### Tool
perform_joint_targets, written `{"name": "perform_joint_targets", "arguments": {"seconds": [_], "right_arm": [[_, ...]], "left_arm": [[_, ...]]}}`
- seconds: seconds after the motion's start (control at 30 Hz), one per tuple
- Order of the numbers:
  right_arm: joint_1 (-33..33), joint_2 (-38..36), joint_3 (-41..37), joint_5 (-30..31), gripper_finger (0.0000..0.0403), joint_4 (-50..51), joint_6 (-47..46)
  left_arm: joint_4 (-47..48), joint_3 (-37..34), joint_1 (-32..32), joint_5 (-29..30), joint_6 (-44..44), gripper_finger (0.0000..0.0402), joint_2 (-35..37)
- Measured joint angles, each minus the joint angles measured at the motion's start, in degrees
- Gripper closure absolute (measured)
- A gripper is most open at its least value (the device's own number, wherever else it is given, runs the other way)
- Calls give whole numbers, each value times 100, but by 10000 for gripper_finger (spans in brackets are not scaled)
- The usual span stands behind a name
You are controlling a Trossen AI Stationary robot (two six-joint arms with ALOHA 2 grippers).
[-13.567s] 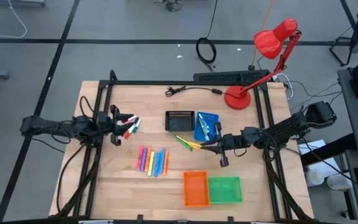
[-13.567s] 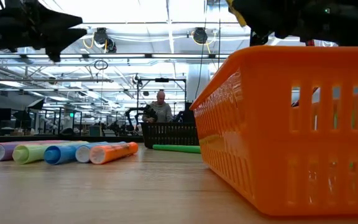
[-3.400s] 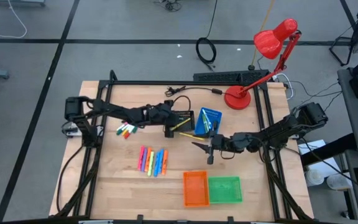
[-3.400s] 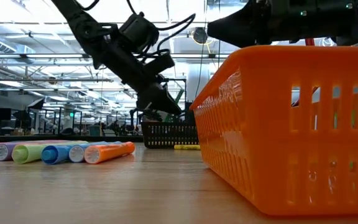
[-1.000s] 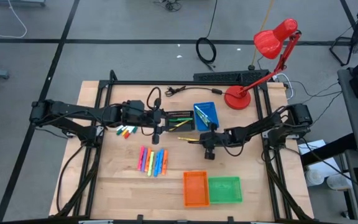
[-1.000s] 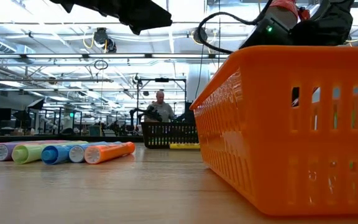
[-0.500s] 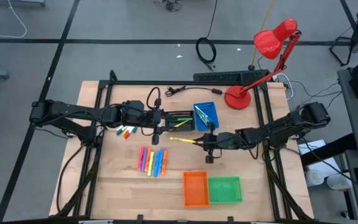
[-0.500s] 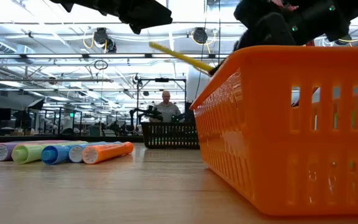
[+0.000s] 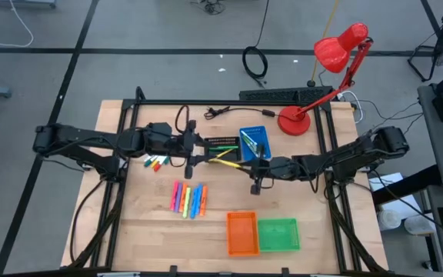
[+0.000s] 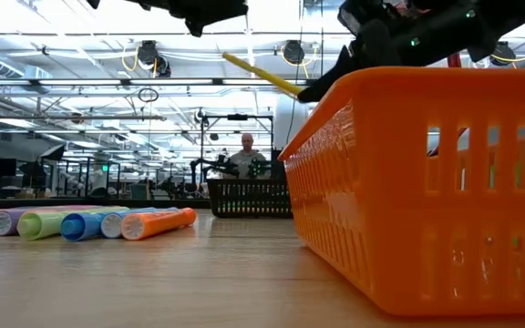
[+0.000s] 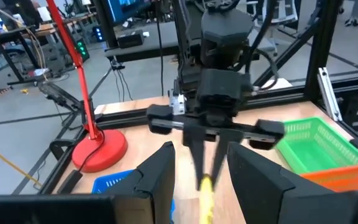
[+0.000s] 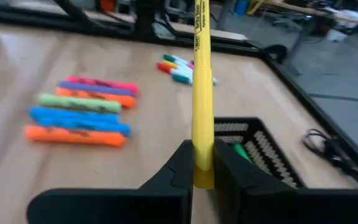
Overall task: Pick & Place Markers
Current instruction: Put the yellow pen into the black bin, then put the black highlighter pen into the green bin
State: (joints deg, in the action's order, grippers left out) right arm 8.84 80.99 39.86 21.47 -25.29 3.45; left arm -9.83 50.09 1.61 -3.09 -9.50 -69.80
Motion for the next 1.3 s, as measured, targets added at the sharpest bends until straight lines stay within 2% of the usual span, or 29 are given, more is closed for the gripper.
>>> {"name": "perform_joint_targets", "arguments": {"seconds": [0.13, 0.3, 0.4, 0.73, 0.9, 1.03, 1.1, 1.23, 1.3], "right_arm": [[-391, 66, -1, -26, 378, -92, 328], [-1172, 433, -5, -992, 373, -137, 78], [-1453, 711, 1, -1258, 374, -210, 19], [-1442, 853, -2, -1261, 308, -885, -277], [-1351, 851, -2, -1261, 286, -918, -271], [-1136, 691, 0, -1265, 279, -883, -280], [-961, 562, 4, -1276, 278, -854, -278], [-566, 219, 4, -1276, 281, -880, -278], [-341, 28, 4, -1275, 283, -875, -278]], "left_arm": [[122, 0, -63, 4, 30, 250, 146], [151, -2, -106, 11, -11, 250, 166], [159, -2, -106, 13, -44, 250, 166], [289, -2, -106, 13, -46, 250, 166], [462, -4, -106, 15, -47, 250, 176], [1394, -13, -106, 216, -127, 250, 591], [2333, -9, -106, 275, -7, 250, 917], [4239, -13, -106, 322, 606, 250, 1373], [4700, -152, -112, 519, 1098, 250, 1463]]}}
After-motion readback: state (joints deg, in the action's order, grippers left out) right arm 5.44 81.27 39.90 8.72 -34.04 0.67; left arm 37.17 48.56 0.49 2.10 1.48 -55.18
